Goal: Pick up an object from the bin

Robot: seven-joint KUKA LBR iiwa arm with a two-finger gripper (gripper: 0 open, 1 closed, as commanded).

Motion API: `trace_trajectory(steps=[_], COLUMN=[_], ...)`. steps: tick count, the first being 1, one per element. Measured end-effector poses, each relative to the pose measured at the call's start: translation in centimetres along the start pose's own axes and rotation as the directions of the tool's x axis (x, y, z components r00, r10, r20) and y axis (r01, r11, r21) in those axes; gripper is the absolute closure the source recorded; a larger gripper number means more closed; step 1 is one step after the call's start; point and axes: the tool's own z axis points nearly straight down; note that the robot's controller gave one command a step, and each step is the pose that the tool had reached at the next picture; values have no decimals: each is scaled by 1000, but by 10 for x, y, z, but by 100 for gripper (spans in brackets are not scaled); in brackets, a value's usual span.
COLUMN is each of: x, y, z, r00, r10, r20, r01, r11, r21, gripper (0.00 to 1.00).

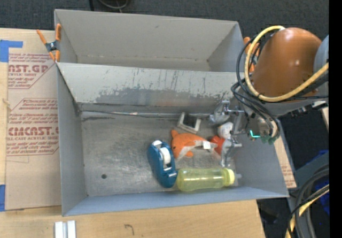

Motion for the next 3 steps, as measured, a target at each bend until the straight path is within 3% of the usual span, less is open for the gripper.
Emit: trace_trajectory(steps=[1,2,3], x=[0,2,3], y=[0,-1,-2], z=[0,45,60], r00=[1000,999,999], r10=[0,37,45], r20=[0,8,3], r01=[0,-37,-45], r11=[1000,999,999], r21=[0,-1,-1], gripper=[0,0,0])
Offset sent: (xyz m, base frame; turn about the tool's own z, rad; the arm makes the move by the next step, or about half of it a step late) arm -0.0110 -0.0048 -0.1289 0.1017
